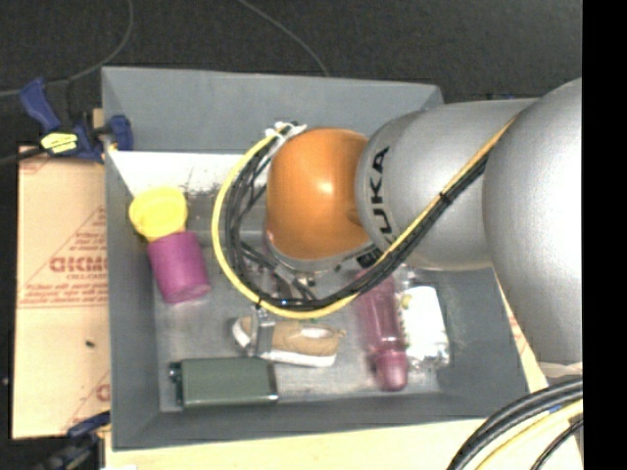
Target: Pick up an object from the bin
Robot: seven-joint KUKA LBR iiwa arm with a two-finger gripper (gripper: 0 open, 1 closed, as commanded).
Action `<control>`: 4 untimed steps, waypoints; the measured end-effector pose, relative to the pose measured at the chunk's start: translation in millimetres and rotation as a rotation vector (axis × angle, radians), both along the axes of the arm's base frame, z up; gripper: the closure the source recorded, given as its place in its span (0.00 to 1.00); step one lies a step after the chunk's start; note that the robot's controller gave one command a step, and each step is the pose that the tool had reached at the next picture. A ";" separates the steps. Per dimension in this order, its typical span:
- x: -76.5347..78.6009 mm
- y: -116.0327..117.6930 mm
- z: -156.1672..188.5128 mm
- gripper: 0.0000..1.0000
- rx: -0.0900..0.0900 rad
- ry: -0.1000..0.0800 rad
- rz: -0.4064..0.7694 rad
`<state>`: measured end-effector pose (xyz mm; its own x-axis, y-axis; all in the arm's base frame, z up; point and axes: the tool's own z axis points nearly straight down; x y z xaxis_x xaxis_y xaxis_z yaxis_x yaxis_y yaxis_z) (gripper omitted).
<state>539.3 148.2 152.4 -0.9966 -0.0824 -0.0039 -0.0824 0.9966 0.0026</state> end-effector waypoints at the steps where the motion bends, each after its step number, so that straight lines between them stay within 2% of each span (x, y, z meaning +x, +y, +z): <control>1: 7.9 -32.6 -36.2 0.00 -0.001 0.001 0.263; 2: -34.3 -59.8 -70.4 1.00 0.002 -0.015 0.189; 3: -34.3 -59.8 -70.4 1.00 0.003 -0.015 0.187; 4: -42.2 -66.9 -0.5 1.00 0.002 -0.011 0.213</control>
Offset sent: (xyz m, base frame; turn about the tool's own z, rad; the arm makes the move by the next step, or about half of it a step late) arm -0.0385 -0.0602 -0.0739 -0.1915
